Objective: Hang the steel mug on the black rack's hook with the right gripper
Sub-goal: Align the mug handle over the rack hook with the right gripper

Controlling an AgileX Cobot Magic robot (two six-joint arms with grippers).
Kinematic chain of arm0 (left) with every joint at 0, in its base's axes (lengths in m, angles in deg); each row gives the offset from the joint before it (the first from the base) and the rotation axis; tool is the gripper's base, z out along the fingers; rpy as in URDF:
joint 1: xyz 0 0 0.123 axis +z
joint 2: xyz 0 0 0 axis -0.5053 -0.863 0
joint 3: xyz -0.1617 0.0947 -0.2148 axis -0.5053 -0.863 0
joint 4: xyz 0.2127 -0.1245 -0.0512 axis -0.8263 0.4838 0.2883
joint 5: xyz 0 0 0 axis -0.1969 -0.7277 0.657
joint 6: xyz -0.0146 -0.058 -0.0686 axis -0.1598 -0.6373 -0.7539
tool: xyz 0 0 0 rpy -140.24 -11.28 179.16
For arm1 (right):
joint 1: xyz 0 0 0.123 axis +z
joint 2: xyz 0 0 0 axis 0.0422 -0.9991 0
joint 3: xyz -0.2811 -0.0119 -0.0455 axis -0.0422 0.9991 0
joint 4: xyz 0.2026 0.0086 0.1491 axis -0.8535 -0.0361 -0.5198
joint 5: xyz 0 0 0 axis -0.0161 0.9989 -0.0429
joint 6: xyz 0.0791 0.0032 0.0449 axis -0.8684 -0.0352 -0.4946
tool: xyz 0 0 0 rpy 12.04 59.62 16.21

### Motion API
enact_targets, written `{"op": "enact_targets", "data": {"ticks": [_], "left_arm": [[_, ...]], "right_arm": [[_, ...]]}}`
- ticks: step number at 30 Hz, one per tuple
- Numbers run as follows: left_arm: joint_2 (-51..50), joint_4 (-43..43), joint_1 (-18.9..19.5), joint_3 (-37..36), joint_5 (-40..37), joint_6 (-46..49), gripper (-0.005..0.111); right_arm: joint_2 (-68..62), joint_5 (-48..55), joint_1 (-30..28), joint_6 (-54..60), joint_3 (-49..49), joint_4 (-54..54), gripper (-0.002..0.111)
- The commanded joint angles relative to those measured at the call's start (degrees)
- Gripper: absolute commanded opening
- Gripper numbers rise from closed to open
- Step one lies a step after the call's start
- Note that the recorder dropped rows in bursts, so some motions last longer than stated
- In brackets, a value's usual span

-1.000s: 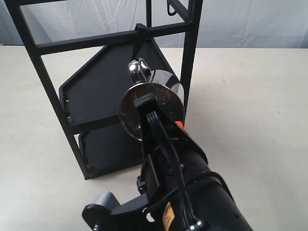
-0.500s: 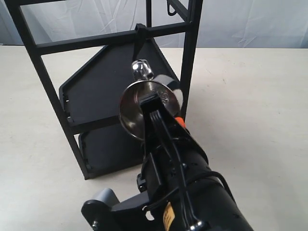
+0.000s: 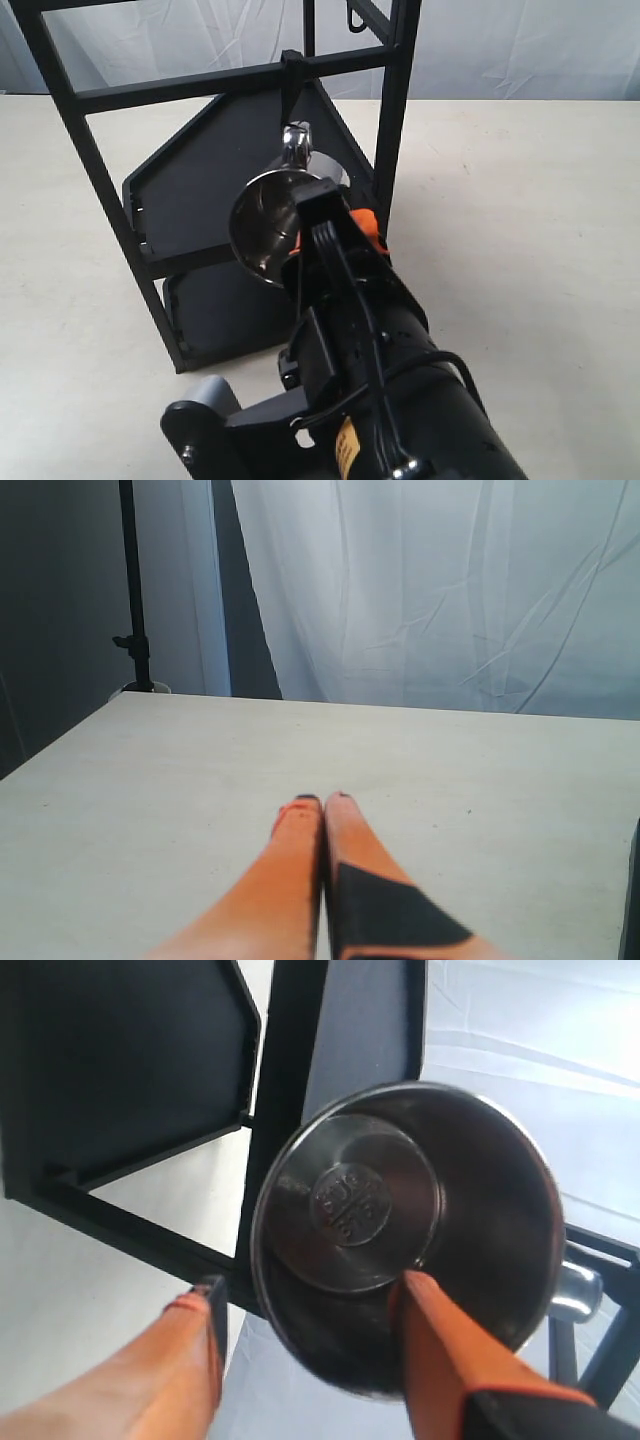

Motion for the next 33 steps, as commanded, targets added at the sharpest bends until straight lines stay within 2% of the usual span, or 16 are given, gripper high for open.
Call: {"op": "enact_targets", "data": {"ticks": [1, 13, 23, 33], "left_arm": [[0.3, 0.4, -0.5, 0.0, 0.3, -0.1, 0.002], [0.3, 0.4, -0.5, 0.0, 0.3, -0.1, 0.002], [0.3, 0.4, -0.5, 0.0, 0.3, -0.1, 0.002], [0.3, 0.4, -0.5, 0.0, 0.3, -0.1, 0.002]], "right_arm": [[-0.1, 0.5, 0.2, -1.8, -0.4, 0.1, 0.050], [-0.1, 0.5, 0.2, -4.7, -0.4, 0.5, 0.050], [-0.1, 0.5, 6.5, -6.6, -0.4, 2.6, 0.050], [0.0, 0.5, 6.5, -10.4, -0.4, 2.7, 0.050]]}}
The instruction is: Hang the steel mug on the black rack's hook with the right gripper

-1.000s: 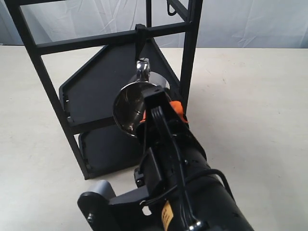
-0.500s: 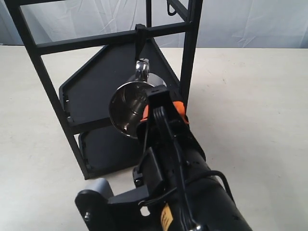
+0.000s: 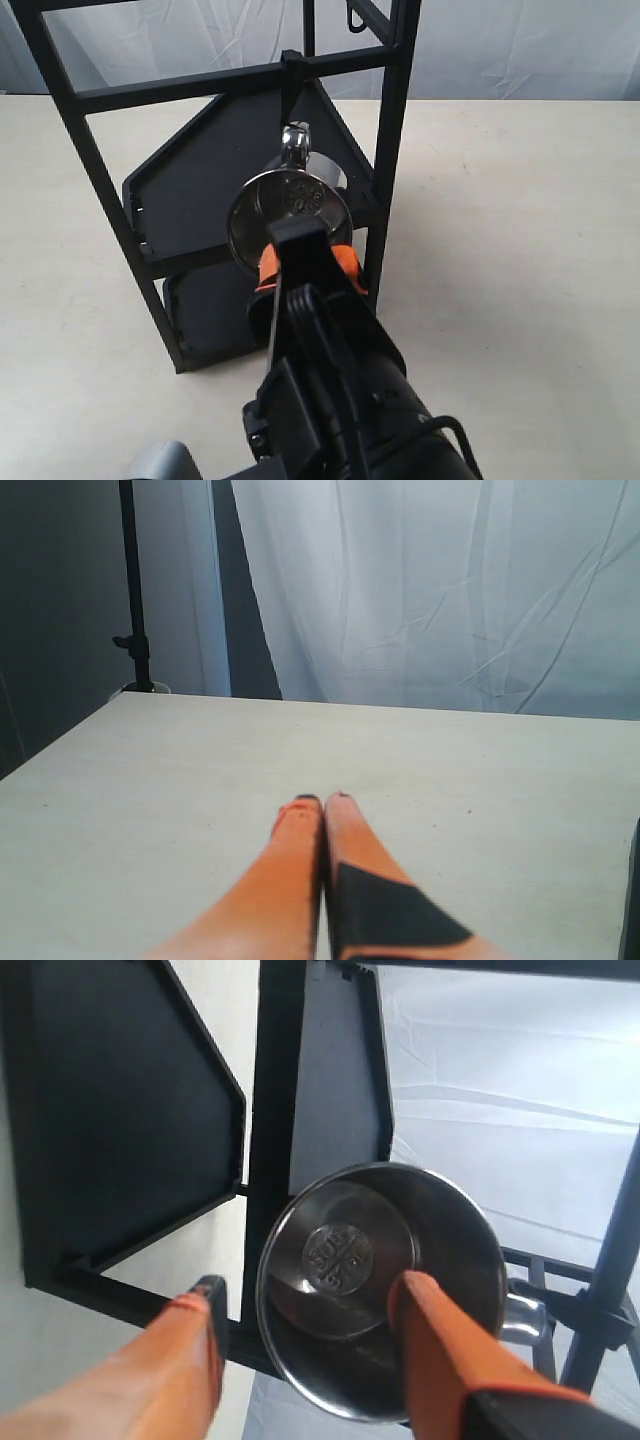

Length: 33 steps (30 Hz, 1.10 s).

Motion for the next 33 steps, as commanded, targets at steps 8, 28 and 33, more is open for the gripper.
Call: {"op": "enact_targets", "data": {"ticks": [8, 28, 33], "left_arm": [[0.3, 0.4, -0.5, 0.0, 0.3, -0.1, 0.002], [0.3, 0.4, -0.5, 0.0, 0.3, -0.1, 0.002], [0.3, 0.4, -0.5, 0.0, 0.3, -0.1, 0.002]], "right_arm": [[3.3, 0.4, 0.5, -7.8, -0.4, 1.1, 0.050], [18.8, 0.4, 0.5, -13.2, -0.4, -5.5, 0.007], [24.0, 0.4, 0.5, -13.2, -0.4, -7.2, -0.001]]}}
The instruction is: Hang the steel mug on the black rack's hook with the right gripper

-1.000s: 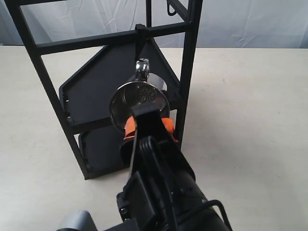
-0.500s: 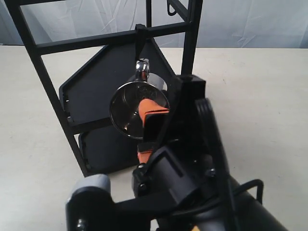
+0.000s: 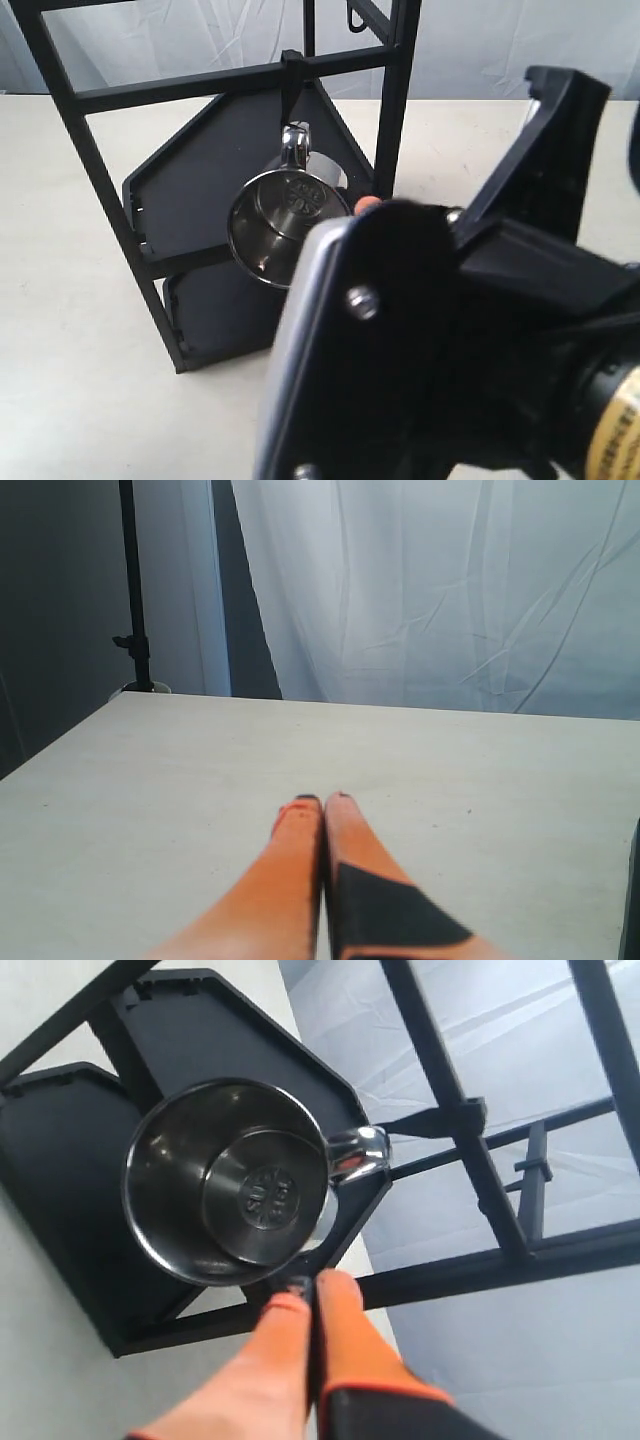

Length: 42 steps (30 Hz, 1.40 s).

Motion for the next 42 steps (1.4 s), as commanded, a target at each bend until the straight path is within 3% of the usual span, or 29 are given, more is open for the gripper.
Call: {"op": "enact_targets", "data": {"ticks": [1, 12, 21, 23, 29, 32, 37, 42], "left_arm": [[0.3, 0.4, -0.5, 0.0, 0.3, -0.1, 0.002], [0.3, 0.4, -0.5, 0.0, 0.3, -0.1, 0.002], [0.3, 0.4, -0.5, 0.0, 0.3, -0.1, 0.002], [0.3, 0.4, -0.5, 0.0, 0.3, -0.1, 0.002], [0.3, 0.4, -0.5, 0.0, 0.3, -0.1, 0.002], [0.3, 0.4, -0.5, 0.0, 0.3, -0.1, 0.002], [0.3, 0.4, -0.5, 0.0, 0.3, -0.1, 0.002], [0.3, 0.4, -0.5, 0.0, 0.3, -0.1, 0.002]], "right_arm": [[5.0, 0.4, 0.2, -0.3, -0.4, -0.8, -0.001], [14.5, 0.4, 0.2, -0.8, -0.4, -3.5, -0.001], [14.7, 0.4, 0.2, -1.3, -0.4, -3.6, -0.001], [14.7, 0.4, 0.2, -5.1, -0.4, -3.3, -0.001], [18.7, 0.4, -0.2, -32.5, -0.3, -3.7, -0.001], [21.2, 0.4, -5.3, -41.5, 0.9, -3.7, -0.001], [25.2, -0.3, -20.4, -55.3, 6.7, -3.8, -0.001], [29.6, -27.1, -40.0, -54.1, 14.5, -4.5, -0.001]]}}
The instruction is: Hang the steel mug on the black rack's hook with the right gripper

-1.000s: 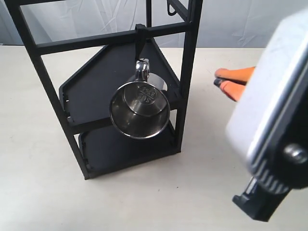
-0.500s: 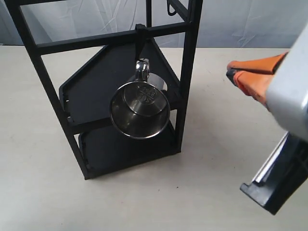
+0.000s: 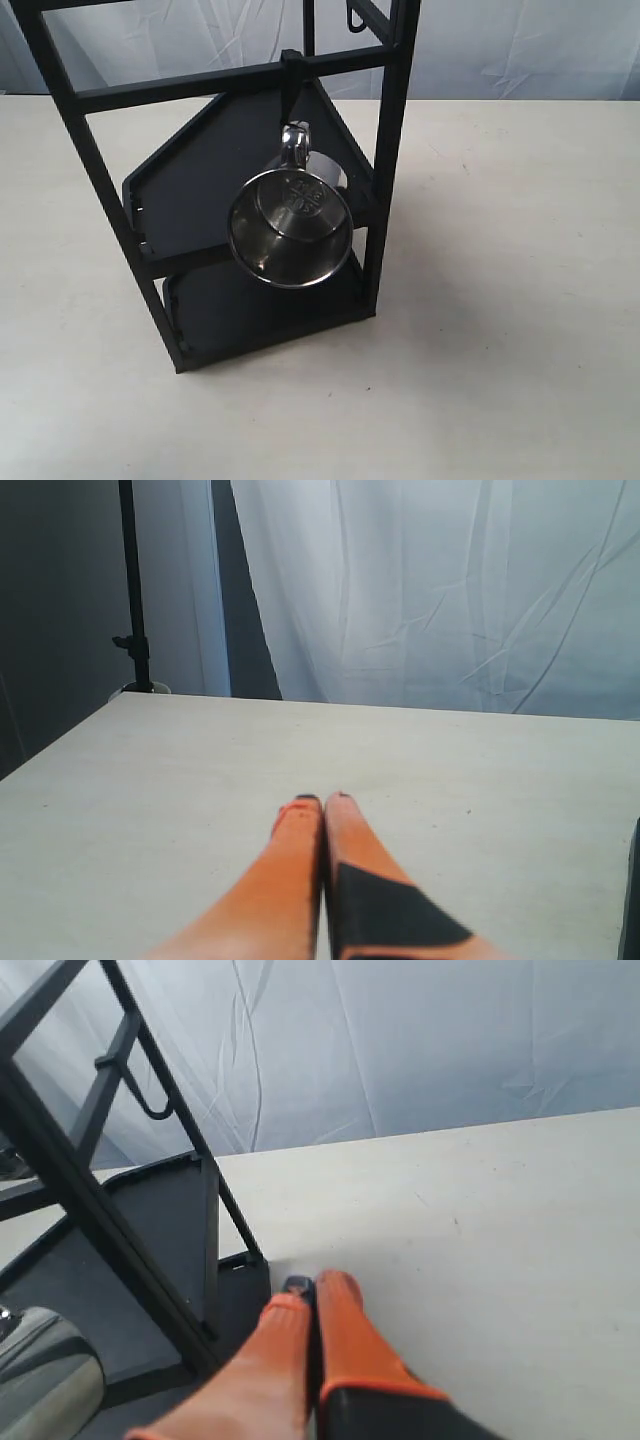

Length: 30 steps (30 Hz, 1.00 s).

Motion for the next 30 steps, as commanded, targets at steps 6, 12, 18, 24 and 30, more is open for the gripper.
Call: {"op": "enact_targets", "data": {"ticks": [6, 12, 18, 24, 30], "left_arm": [[0.3, 0.4, -0.5, 0.0, 0.3, -0.1, 0.002], [0.3, 0.4, -0.5, 0.0, 0.3, -0.1, 0.002], [0.3, 0.4, -0.5, 0.0, 0.3, -0.1, 0.002], [0.3, 0.4, -0.5, 0.0, 0.3, -0.1, 0.002], [0.3, 0.4, -0.5, 0.0, 0.3, -0.1, 0.002]], "right_arm": [[11.7, -41.2, -36.2, -0.3, 13.7, -6.5, -0.001], [22.3, -44.1, -55.1, -0.3, 20.0, -18.7, -0.001], [33.6, -47.6, -68.0, 1.8, 27.0, -29.4, -0.001], [38.4, -51.8, -74.4, 13.4, 35.5, -38.1, -0.001], [38.4, -59.3, -82.4, 39.1, 38.8, -33.4, -0.001]]}}
